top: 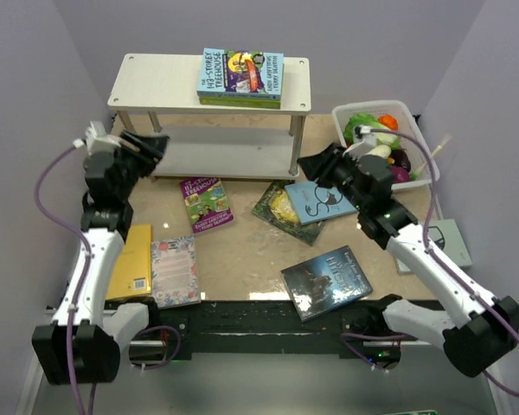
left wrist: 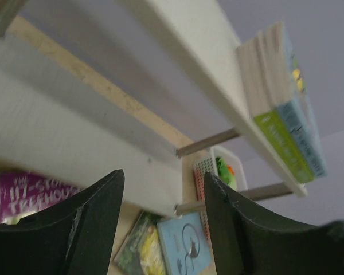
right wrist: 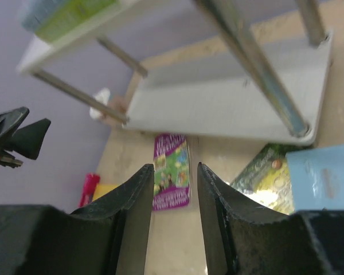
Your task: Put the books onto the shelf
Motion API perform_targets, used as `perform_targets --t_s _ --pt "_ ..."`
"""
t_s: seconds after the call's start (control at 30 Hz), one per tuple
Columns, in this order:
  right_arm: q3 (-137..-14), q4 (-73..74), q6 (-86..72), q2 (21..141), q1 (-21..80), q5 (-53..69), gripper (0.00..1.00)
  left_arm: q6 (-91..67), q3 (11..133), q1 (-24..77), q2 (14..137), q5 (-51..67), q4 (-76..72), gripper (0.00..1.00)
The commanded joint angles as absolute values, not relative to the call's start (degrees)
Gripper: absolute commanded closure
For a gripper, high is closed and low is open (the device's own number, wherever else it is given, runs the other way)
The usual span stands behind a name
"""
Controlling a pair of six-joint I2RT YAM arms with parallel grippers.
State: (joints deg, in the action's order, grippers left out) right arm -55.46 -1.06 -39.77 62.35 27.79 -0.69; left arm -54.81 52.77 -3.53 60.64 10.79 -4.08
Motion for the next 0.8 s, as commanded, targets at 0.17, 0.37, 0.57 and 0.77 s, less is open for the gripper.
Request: perform_targets --t_s 0.17,0.37,0.57,0.77 --pt "-46.13 -17.66 -38.85 80.93 41.65 8.0 0.54 -51.68 23.31 4.04 50.54 3.08 0.9 0.37" --pt "-54.04 -21.87 -44.55 96.66 44.38 7.21 0.41 -52.82 23.9 4.13 63.42 3.26 -4.23 0.27" --pt "-64.84 -18.46 -44.12 108.43 45.18 3.7 0.37 -58.0 23.56 4.13 67.06 1.85 -6.67 0.23" --pt "-72.23 -12.4 -41.14 115.65 45.26 2.28 0.37 -57.13 27.32 4.48 72.84 3.86 -7.12 0.27"
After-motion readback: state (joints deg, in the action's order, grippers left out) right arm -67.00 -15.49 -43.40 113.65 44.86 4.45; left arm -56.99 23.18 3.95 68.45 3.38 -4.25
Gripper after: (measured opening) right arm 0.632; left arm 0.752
